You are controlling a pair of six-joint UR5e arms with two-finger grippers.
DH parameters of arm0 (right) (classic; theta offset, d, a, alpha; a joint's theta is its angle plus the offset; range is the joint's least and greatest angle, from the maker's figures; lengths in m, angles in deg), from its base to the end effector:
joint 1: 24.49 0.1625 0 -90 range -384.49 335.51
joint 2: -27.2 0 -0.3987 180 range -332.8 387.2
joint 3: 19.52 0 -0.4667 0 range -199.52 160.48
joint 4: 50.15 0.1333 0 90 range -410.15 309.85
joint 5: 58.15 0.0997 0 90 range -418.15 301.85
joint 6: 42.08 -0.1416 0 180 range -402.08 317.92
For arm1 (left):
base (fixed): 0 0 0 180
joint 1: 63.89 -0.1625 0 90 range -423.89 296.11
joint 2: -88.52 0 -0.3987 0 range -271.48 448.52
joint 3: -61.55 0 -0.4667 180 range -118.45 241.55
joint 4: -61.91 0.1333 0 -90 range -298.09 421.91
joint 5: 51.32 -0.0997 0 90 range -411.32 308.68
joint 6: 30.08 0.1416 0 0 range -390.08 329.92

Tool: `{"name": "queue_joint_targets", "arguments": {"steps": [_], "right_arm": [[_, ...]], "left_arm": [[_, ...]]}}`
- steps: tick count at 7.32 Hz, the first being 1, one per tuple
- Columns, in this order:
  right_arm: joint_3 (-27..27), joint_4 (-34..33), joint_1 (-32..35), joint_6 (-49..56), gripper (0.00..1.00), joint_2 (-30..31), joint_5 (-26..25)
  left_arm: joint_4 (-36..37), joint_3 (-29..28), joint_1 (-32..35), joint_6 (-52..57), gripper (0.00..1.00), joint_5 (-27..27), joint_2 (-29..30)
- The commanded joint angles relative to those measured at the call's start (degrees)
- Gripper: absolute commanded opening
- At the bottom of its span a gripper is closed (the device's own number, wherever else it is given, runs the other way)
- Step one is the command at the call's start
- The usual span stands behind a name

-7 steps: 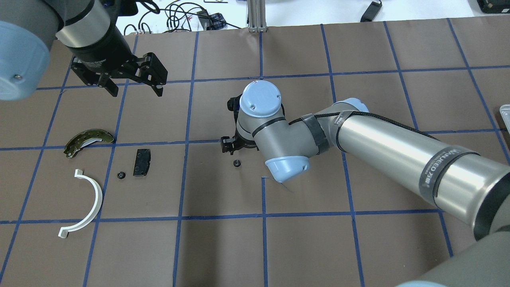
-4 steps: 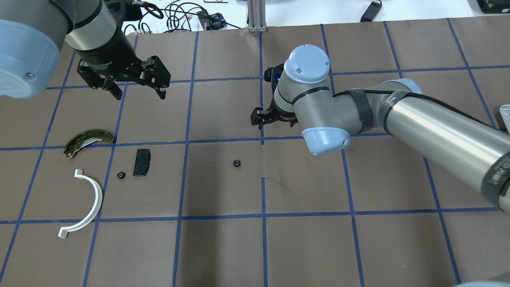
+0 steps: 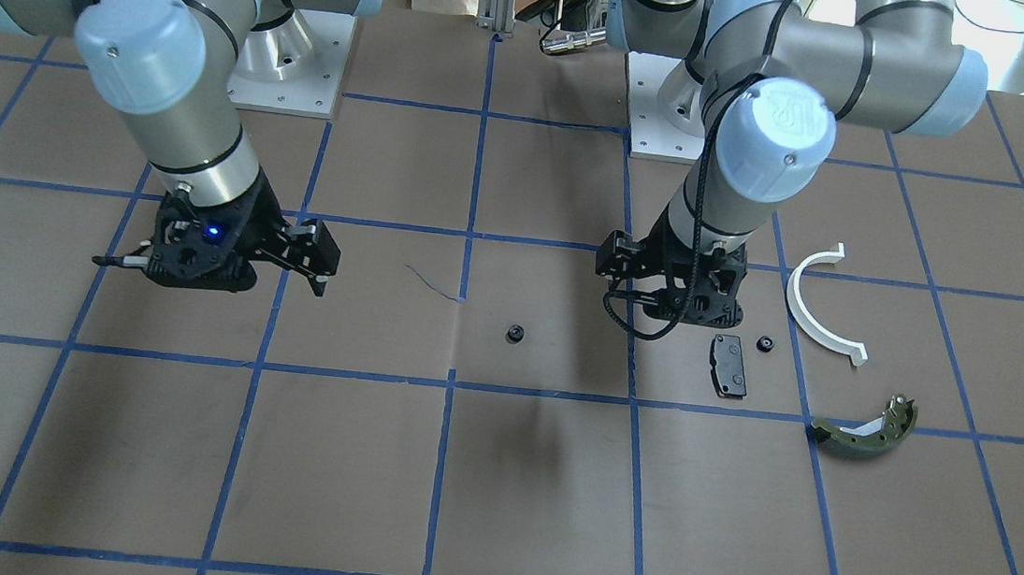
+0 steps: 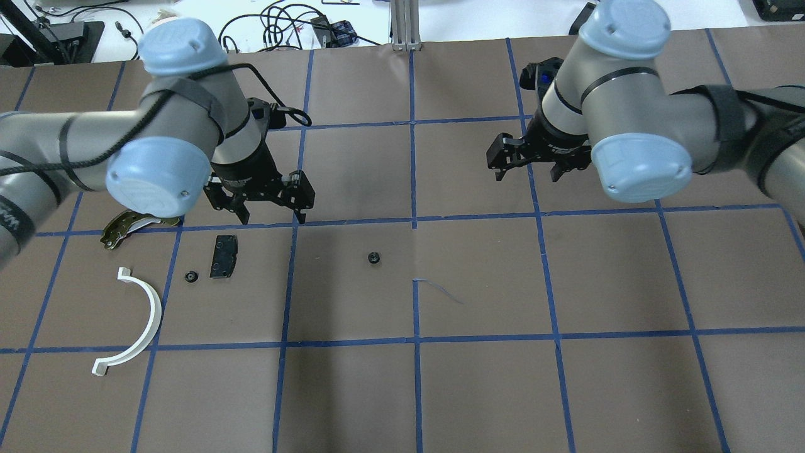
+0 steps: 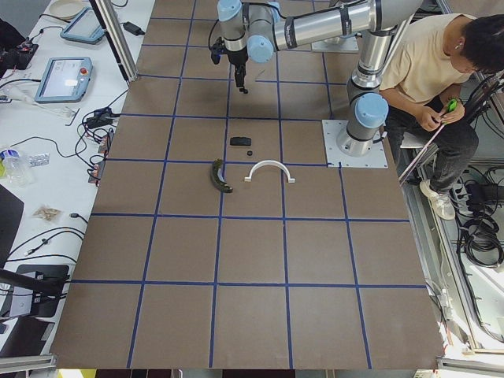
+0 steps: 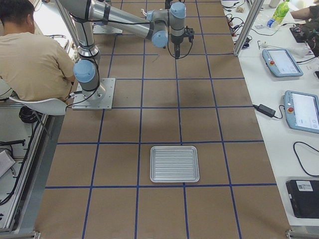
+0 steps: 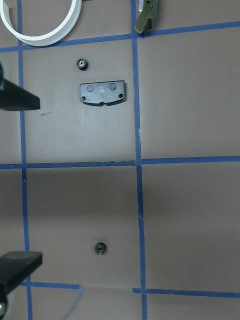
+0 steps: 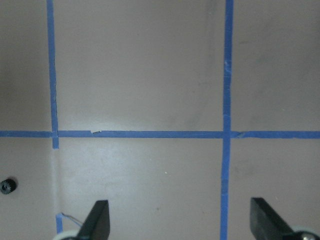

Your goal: Place bearing gear from tray to pile

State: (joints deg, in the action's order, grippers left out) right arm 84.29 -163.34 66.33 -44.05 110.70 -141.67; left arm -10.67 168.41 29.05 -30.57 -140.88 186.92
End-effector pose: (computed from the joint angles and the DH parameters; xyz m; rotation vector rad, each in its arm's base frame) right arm 0.1577 -0.5873 0.2611 0.0261 3.0264 -0.0719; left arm -0.1629 -0.5521 0.2039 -0.0661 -3.1300 -0.2148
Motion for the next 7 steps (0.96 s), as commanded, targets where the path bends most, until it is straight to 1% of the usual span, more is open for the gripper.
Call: {"name": "queue_joint_targets", "arguments": {"steps": [1, 2, 3, 4, 5, 6, 7], "right_arm": [[-4.12, 13.55, -1.87, 0.22, 1.0, 5.6, -1.81], [-7.71, 18.49, -1.96, 0.31, 1.0, 5.79, -3.82], [-10.18, 21.49, -1.96, 0.22, 1.0, 5.71, -4.36], [-10.3, 21.96, -1.96, 0.13, 1.0, 5.97, -4.54], [-10.21, 21.96, -1.79, -0.04, 1.0, 6.14, -4.45], [-10.3, 22.05, -1.7, -0.39, 1.0, 6.23, -5.32], [-10.21, 22.31, -1.52, -0.48, 1.0, 6.93, -6.29]], "left_arm": [[13.37, 11.04, 0.23, -0.47, 1.0, 0.08, 1.7], [21.61, 13.78, 1.36, -0.99, 1.0, 0.17, 3.01], [24.38, 13.29, 4.42, -2.83, 1.0, 0.09, 5.03], [26.15, 11.28, 7.14, -7.02, 1.0, 0.17, 7.92], [26.34, 8.39, 10.65, -10.98, 1.0, 0.17, 10.56], [26.43, 6.97, 13.3, -12.67, 1.0, -0.18, 13.02], [27.74, 6.96, 13.67, -12.95, 1.0, -0.27, 14.18]]}}
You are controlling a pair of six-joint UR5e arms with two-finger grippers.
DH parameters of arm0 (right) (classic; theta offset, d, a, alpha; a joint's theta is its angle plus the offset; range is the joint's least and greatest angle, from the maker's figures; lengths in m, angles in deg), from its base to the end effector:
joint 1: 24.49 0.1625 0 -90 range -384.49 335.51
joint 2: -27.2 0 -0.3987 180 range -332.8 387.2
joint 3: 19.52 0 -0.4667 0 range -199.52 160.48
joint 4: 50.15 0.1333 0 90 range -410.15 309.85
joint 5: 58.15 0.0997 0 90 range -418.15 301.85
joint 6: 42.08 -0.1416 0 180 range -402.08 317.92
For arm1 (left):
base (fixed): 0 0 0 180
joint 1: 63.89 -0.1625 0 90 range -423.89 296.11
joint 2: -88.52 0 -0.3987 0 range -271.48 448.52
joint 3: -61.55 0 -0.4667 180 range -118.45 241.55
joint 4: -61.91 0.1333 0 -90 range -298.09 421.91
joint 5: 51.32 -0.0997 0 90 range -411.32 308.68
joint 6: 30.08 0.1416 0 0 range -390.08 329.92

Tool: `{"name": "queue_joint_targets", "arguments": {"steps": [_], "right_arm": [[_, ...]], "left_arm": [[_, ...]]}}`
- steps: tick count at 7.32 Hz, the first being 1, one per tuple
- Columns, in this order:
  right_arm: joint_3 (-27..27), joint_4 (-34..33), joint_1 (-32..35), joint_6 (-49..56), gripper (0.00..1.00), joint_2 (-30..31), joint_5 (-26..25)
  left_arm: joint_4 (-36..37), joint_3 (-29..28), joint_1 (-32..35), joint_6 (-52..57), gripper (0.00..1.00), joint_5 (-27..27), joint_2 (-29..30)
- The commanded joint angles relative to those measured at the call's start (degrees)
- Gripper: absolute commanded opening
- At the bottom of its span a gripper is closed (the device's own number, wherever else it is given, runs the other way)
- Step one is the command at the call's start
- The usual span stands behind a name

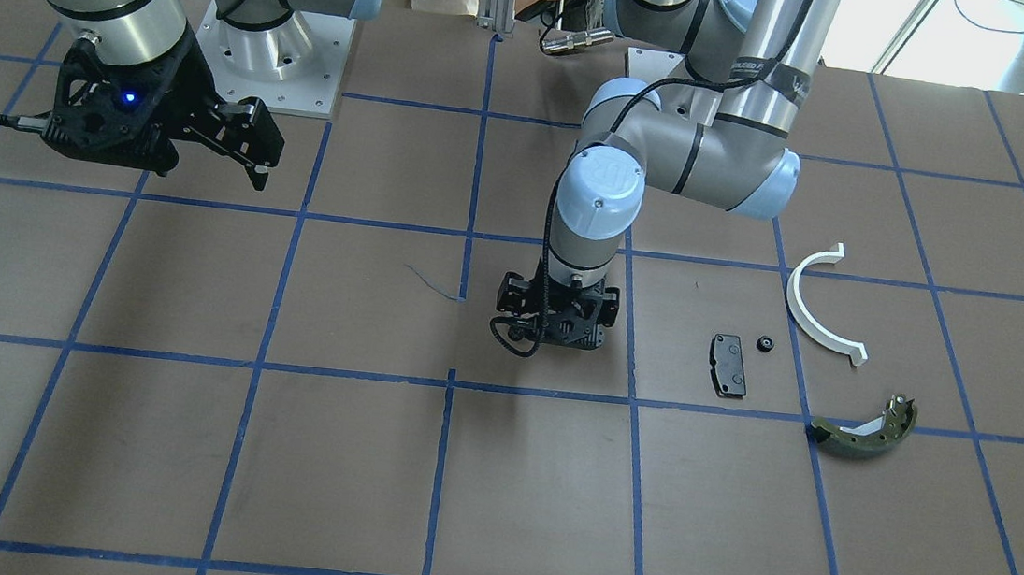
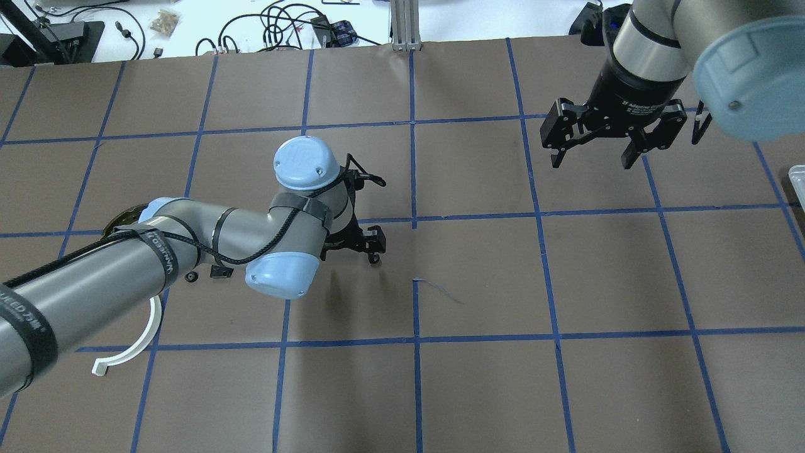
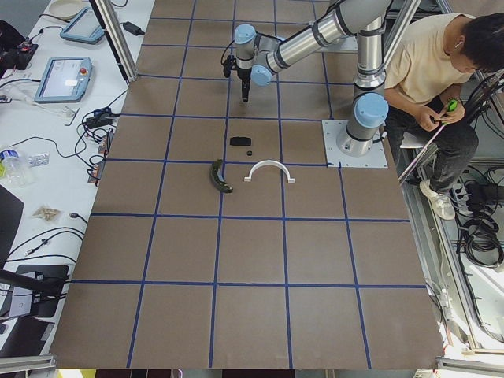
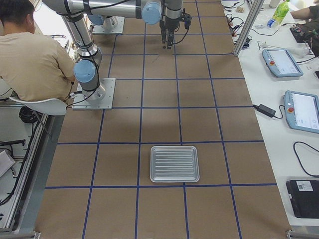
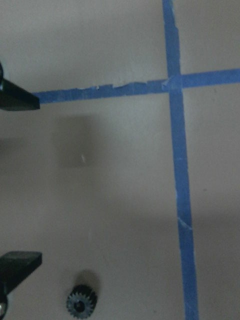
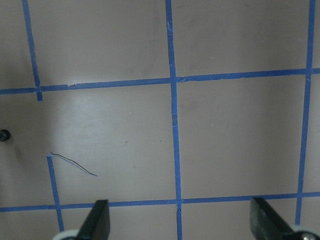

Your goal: Place bearing gear from tray to pile

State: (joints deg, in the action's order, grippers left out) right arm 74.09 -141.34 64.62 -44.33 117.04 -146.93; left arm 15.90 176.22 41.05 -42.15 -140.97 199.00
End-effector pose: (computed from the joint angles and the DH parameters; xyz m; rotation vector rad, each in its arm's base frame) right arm 0.1276 -0.5621 0.3846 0.0862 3.1188 0.0706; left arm -0.2754 -0.5117 0.0615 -0.0785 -3.1392 -0.0331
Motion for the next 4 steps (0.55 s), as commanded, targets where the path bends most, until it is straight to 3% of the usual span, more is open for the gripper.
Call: {"name": "queue_joint_targets", "arguments": {"steps": [1, 3, 4], "right_arm": [[0.08, 0.31, 0.18, -0.21, 1.0, 0.69, -1.04], [0.08, 0.31, 0.1, -0.29, 1.0, 0.69, -1.3], [0.08, 0.31, 0.01, -0.21, 1.0, 0.69, -1.39]], "left_arm": [[2.57, -0.85, 1.93, -3.64, 1.0, 0.08, 2.72], [3.63, -0.94, 1.93, -2.96, 0.97, -0.18, 3.34], [3.99, -0.94, 1.93, -2.7, 0.65, -0.35, 3.51]]}}
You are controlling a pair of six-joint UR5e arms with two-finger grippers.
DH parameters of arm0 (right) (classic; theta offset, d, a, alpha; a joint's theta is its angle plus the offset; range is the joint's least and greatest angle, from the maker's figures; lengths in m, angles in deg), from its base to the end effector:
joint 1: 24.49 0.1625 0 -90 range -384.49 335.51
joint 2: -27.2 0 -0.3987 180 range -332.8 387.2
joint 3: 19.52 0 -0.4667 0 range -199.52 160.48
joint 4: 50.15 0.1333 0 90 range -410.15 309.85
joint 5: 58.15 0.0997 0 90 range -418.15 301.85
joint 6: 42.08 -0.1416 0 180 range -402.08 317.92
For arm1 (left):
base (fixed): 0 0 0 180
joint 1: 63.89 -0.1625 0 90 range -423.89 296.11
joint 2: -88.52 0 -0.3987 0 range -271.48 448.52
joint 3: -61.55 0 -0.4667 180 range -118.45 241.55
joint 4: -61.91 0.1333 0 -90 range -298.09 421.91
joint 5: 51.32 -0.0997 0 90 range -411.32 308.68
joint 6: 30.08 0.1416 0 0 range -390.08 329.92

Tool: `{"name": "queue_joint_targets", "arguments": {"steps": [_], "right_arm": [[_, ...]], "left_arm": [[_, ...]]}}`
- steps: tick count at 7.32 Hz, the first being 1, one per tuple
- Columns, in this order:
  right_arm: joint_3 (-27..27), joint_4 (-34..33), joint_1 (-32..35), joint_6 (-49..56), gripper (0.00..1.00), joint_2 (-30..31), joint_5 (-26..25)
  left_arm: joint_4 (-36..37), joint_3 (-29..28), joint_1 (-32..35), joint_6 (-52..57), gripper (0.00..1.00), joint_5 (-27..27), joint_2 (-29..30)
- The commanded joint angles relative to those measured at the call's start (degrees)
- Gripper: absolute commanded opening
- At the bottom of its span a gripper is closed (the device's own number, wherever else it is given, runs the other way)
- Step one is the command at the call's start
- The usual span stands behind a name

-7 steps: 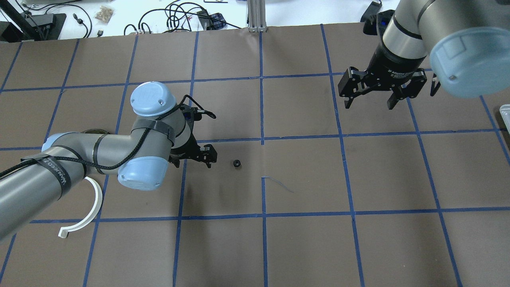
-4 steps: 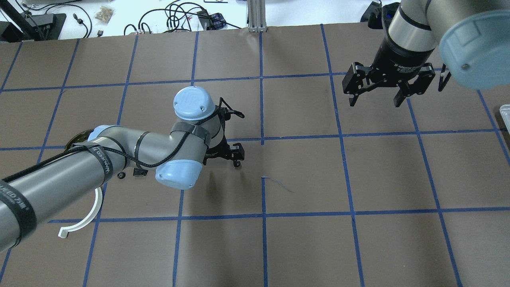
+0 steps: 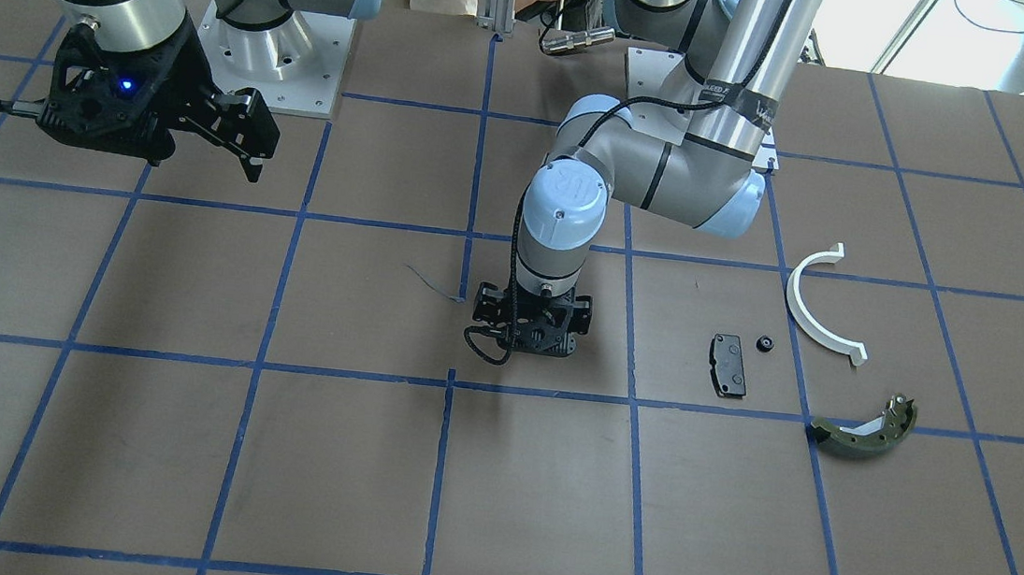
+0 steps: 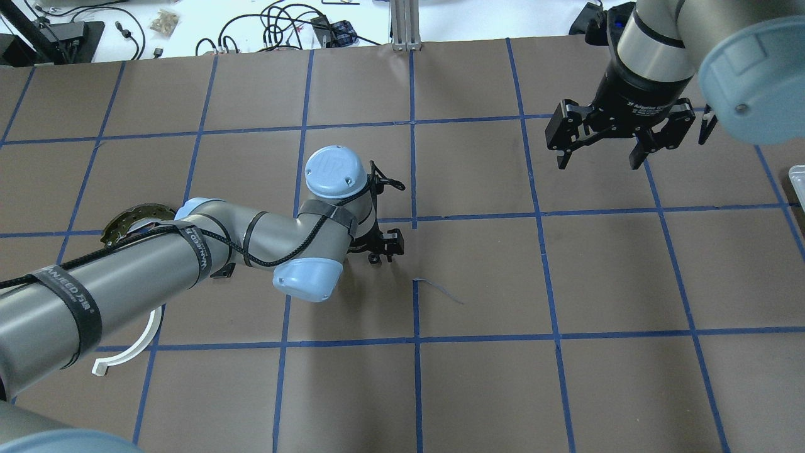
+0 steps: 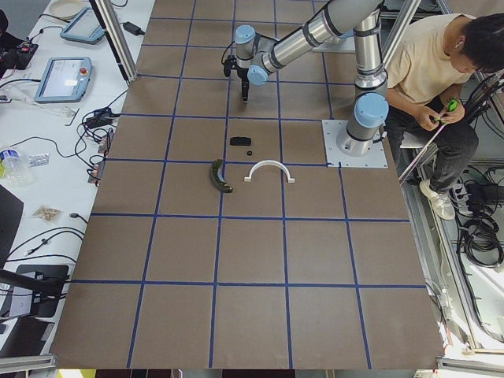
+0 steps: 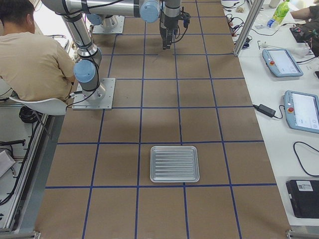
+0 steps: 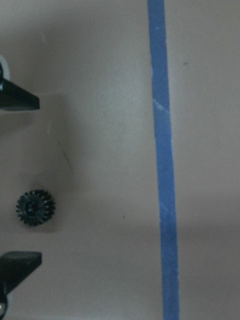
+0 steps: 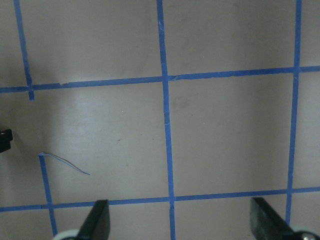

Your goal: Place bearing gear from tray to pile

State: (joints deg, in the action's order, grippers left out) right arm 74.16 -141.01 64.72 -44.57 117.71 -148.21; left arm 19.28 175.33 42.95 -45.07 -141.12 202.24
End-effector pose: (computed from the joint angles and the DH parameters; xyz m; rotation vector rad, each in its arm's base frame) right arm 0.1255 -0.5581 0.3899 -0.0898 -3.1380 -0.0633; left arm -0.2947 -0.5116 0.0416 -0.0507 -3.1384 -0.0049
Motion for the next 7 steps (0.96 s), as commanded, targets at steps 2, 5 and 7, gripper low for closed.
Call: {"name": "queue_joint_targets", "arguments": {"steps": [2, 5, 7], "right_arm": [[0.09, -0.19, -0.1, 0.47, 1.0, -0.07, -0.02], [0.18, -0.11, -0.18, 0.47, 1.0, 0.02, -0.11], [0.18, -0.89, -0.19, 0.21, 1.0, -0.07, -0.2]], "left_arm": [[1.66, -0.58, 0.04, 0.06, 0.08, -0.29, 0.36], [1.93, -0.67, -0.05, 0.14, 0.0, -0.3, 0.36], [1.15, -2.59, -1.62, 4.06, 0.0, -0.38, -1.21]]}}
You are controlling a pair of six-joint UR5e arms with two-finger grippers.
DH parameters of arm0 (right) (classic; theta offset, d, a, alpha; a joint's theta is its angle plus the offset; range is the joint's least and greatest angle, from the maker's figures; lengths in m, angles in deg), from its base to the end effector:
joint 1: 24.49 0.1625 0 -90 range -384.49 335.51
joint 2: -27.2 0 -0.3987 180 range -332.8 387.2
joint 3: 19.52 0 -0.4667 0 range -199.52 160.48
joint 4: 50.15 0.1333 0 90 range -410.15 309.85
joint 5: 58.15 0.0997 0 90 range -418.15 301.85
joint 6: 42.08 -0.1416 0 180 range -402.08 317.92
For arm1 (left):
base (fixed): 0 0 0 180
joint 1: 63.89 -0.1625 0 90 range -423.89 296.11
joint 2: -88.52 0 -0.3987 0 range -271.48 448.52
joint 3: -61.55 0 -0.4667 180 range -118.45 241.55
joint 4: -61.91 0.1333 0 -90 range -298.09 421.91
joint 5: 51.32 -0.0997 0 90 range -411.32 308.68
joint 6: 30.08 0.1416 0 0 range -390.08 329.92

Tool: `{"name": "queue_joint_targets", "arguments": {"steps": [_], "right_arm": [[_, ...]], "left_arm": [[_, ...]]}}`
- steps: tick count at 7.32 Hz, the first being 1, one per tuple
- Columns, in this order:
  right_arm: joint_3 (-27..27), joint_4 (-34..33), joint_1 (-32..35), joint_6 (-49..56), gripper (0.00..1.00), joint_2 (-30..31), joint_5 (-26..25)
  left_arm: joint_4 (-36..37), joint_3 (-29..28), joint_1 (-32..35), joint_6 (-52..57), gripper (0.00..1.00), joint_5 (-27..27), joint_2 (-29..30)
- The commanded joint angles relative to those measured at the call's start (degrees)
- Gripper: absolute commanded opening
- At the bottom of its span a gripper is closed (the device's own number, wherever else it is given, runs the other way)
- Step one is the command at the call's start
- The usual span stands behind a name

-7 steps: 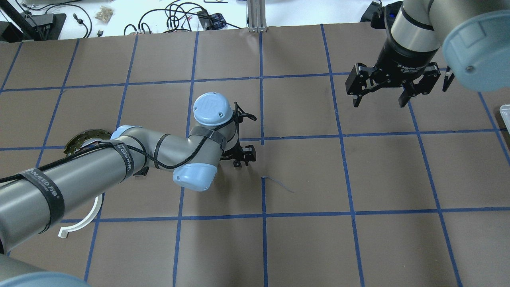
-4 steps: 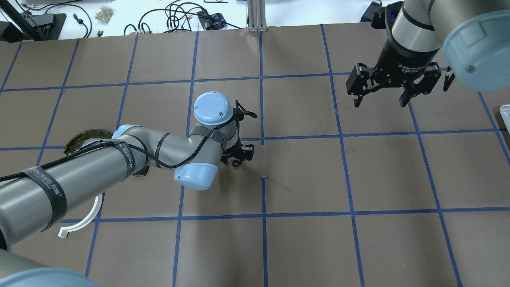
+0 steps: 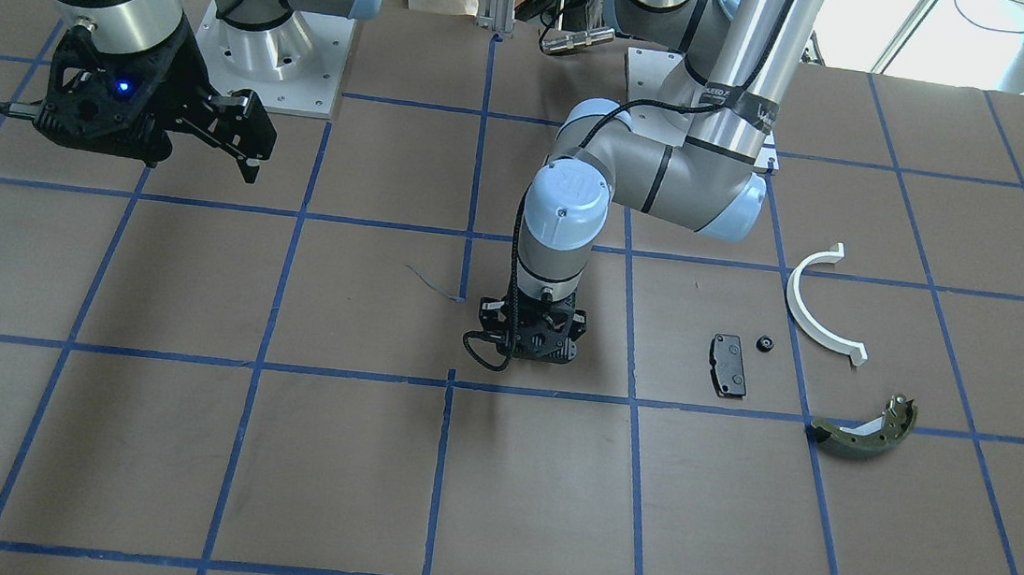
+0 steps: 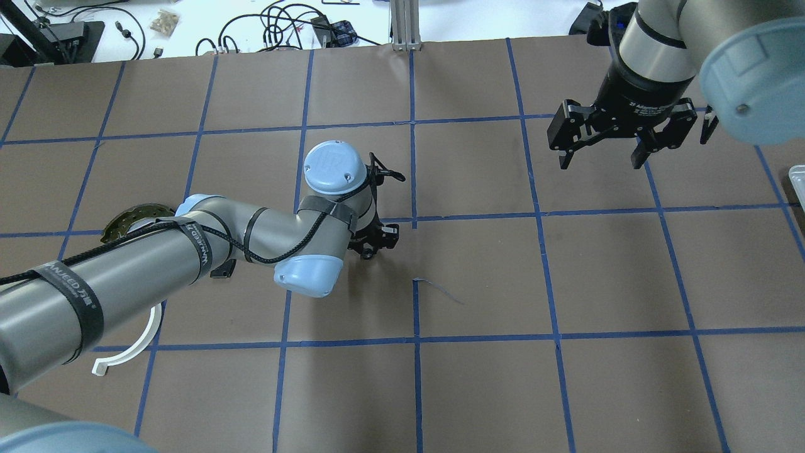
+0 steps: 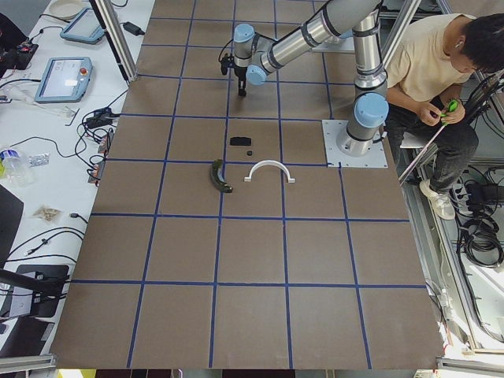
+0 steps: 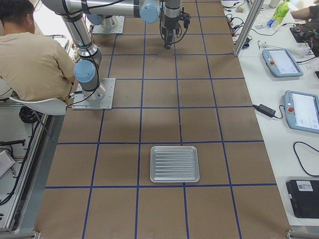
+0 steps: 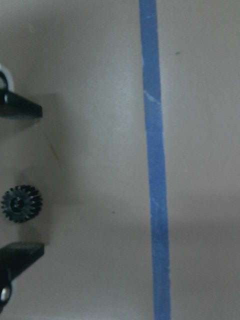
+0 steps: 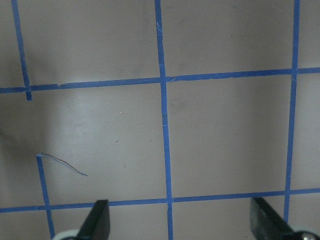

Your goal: Place bearing gear from tray to pile

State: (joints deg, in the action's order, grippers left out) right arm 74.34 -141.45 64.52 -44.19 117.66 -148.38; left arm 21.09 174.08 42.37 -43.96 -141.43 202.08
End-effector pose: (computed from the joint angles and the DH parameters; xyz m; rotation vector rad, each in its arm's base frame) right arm 0.1231 -0.5593 0.3884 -0.0847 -3.1356 -0.0574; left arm -0.2930 -0.5294 0.0557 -0.0649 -3.1277 0.0823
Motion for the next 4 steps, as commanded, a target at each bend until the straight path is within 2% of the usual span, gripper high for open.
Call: {"name": "queue_joint_targets", "arguments": {"steps": [1, 3, 4], "right_arm": [[0.01, -0.19, 0.11, -0.26, 1.0, -0.02, 0.05], [0.01, 0.34, 0.2, -0.44, 1.0, 0.06, 0.05], [0.01, 0.34, 0.2, -0.44, 1.0, 0.06, 0.05]], "left_arm": [[-5.28, -1.62, -5.06, 7.69, 0.0, -0.33, -2.45], [-12.24, -1.36, -14.45, 22.06, 0.0, -0.5, -6.23], [-12.62, -1.35, -20.07, 24.15, 0.0, -1.72, -6.94]]}}
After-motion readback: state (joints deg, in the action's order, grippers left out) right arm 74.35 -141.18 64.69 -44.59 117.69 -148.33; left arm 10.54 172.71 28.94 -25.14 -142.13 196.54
